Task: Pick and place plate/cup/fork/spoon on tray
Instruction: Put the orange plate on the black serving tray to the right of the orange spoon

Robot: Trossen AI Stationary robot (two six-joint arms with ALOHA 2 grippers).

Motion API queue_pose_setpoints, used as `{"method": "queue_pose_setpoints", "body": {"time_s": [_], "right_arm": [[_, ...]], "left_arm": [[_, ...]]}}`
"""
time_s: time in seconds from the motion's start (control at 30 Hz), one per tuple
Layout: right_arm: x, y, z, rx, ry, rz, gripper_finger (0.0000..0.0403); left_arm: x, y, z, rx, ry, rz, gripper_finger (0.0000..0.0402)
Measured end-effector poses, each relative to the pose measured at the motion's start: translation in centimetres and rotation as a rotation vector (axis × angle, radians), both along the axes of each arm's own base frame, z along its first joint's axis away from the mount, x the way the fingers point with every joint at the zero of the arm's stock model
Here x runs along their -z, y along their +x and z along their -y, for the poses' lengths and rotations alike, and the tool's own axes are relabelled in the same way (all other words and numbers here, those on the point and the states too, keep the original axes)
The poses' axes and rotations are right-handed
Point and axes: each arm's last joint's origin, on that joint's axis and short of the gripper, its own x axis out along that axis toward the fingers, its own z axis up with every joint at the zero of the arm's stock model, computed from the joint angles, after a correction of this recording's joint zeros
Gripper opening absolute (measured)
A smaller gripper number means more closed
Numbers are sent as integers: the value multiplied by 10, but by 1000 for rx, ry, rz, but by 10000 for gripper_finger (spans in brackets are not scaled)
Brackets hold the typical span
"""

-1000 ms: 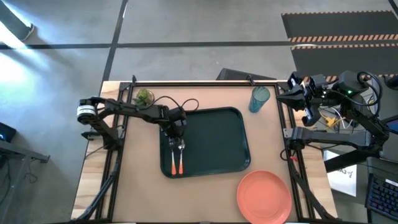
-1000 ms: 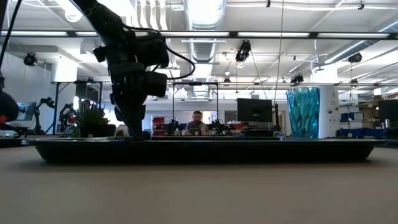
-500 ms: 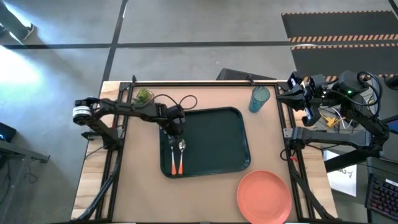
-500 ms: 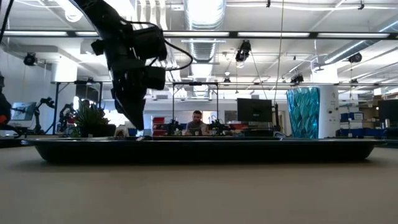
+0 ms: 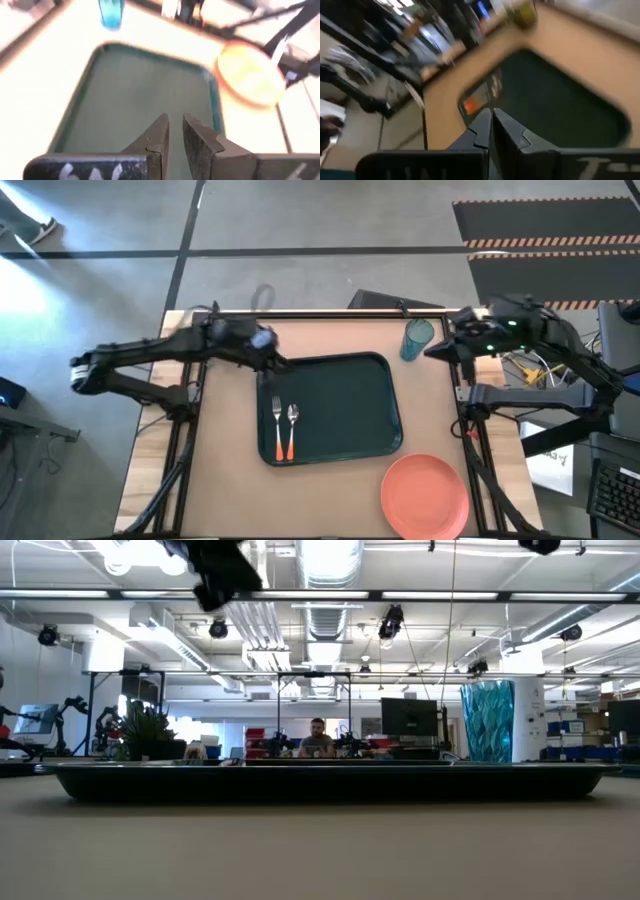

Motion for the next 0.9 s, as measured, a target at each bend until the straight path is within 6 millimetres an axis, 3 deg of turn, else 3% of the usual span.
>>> {"method": "queue_pose_setpoints", "body": {"time_s": [0.2,0.47,0.67,0.9], "right_arm": [[13,28,-4,-47,162,-367,9],[41,65,-29,-115,294,-828,9],[63,89,-65,-156,326,-991,9],[81,99,-113,-180,329,-1147,9]], "left_arm": [[-44,-50,10,-68,84,202,36],[-71,-102,21,-109,169,393,36],[-75,-115,24,-129,190,431,36],[-72,-110,23,-112,230,406,36]]}}
